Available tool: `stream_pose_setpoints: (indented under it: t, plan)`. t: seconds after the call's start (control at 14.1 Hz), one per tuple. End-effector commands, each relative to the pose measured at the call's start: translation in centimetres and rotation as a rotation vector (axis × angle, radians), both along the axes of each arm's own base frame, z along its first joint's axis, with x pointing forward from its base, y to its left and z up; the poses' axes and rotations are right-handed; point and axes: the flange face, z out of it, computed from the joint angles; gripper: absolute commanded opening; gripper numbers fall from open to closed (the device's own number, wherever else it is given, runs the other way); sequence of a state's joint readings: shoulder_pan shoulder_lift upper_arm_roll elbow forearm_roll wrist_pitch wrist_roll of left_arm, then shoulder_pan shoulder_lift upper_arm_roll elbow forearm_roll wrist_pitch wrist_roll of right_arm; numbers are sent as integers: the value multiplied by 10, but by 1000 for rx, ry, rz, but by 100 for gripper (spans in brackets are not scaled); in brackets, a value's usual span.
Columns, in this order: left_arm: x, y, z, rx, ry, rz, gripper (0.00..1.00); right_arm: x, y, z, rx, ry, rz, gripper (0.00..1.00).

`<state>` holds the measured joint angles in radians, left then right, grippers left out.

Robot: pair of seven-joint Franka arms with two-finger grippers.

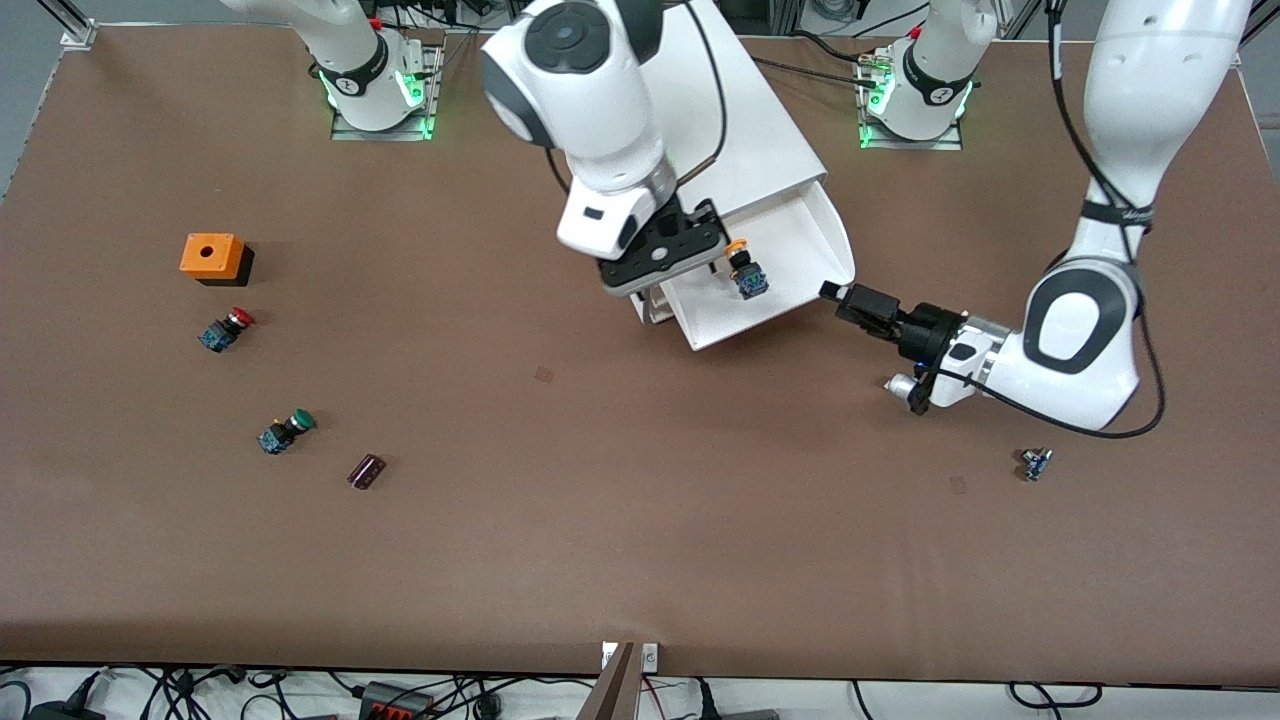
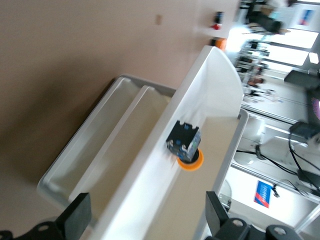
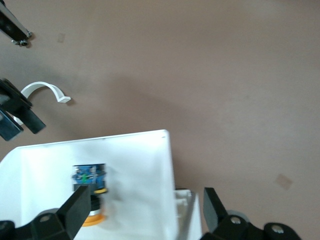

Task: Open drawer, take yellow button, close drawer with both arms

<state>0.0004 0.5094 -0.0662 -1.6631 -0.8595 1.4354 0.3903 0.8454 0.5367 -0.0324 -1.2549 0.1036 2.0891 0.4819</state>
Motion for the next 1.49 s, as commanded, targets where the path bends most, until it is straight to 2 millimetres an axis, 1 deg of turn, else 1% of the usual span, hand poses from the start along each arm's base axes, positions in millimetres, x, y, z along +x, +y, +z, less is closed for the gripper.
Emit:
stream_pose_setpoints:
  t: [0.0,0.07,0.21,0.28,0.42,0.5,0.57,0.64,0.71,0.78,0.85,0.99,1.2,1.28,1.35,1.42]
  plan:
    - [10,13,56,266,25,-16,100,-9,32,-5,3,-23,-25,100]
    - [15,17,73,372,19,-24,100,-14,44,-13,-6,-31,-19,100]
    - [20,23,93,566,9,-29,100,-25,64,-33,-29,-44,-32,100]
    - [21,27,100,638,8,-18,100,-32,76,-45,-37,-50,-27,100]
    - [21,37,114,785,-42,-21,100,-32,82,-58,-48,-52,-25,100]
    - [25,42,125,841,-82,-26,100,-33,84,-59,-47,-54,-21,100]
    - [29,33,138,872,-131,-40,100,-36,87,-61,-49,-53,-16,100]
    - [37,30,152,886,-175,-30,100,-39,90,-66,-53,-52,-9,100]
    - [45,32,156,882,-194,-18,100,-43,94,-71,-54,-57,0,95]
    - [53,37,160,883,-217,7,100,-43,96,-72,-58,-77,7,92]
    - [62,42,163,882,-251,36,100,-42,97,-78,-60,-86,10,90]
    - [62,49,165,890,-244,53,100,-43,100,-84,-55,-92,15,88]
    - [61,44,163,921,-237,71,100,-52,106,-88,-66,-85,24,87]
    - [61,42,163,929,-228,82,100,-53,106,-91,-71,-82,26,81]
    - [61,41,163,930,-226,85,100,-53,106,-90,-71,-82,26,69]
    - [61,40,163,929,-227,83,100,-53,106,-90,-71,-82,26,63]
